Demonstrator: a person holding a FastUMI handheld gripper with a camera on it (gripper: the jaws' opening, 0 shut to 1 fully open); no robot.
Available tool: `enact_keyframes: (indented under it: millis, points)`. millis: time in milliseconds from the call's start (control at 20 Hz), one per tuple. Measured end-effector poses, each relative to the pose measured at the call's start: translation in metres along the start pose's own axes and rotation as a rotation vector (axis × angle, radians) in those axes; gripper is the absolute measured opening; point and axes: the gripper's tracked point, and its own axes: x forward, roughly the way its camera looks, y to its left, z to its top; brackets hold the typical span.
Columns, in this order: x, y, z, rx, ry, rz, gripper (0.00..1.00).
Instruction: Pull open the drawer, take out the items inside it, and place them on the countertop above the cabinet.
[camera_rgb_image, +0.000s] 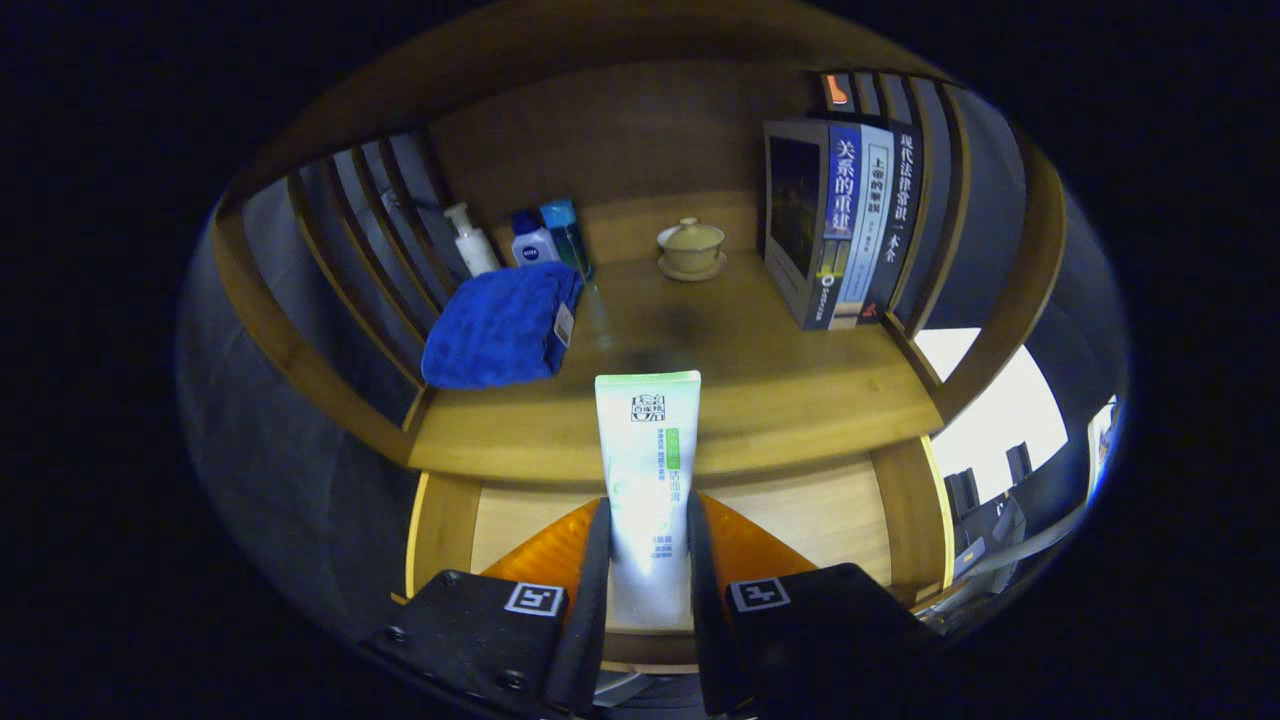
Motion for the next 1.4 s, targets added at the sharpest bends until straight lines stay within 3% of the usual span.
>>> enact_keyframes:
  millis: [450, 800, 1000, 1200, 1400]
  points:
    - [0.056, -0.023, 0.050, 0.035, -0.042, -0.058, 0.46]
    - [0.088, -0.029, 0.055, 0.036, -0.066, -0.060, 0.52]
    - [0.070, -0.033, 0.061, 0.026, -0.129, -0.074, 0.81]
    - [0.047, -0.041, 0.055, 0.025, -0.197, -0.097, 0.99]
    - [0.012, -0.036, 0.044, 0.027, -0.281, -0.075, 0.99]
